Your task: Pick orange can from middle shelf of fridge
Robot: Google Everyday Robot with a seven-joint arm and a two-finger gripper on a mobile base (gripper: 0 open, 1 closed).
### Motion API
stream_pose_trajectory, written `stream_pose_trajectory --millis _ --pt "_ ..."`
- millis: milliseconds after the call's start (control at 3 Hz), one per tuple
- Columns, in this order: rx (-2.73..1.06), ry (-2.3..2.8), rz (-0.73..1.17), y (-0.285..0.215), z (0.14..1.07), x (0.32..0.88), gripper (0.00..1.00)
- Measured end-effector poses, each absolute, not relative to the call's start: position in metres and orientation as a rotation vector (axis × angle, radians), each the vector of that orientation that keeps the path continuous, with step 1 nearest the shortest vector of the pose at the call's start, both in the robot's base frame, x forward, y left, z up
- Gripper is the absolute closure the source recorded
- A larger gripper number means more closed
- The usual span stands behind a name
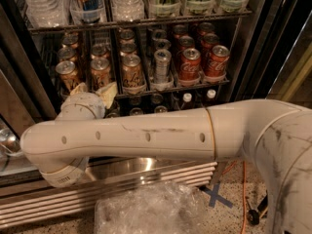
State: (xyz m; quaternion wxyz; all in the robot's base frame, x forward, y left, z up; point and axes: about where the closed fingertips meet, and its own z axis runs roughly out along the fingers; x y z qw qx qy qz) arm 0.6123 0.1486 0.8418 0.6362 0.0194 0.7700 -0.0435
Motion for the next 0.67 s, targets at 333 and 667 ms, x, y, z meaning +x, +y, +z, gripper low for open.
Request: stream_pose_trajectory --millis 333,667 --pt "0.044 1.759 -0.099 0.1486 0.8418 0.6123 0.34" --pt "0.038 1.76 -0.093 0.1514 0.841 0.6154 0.44"
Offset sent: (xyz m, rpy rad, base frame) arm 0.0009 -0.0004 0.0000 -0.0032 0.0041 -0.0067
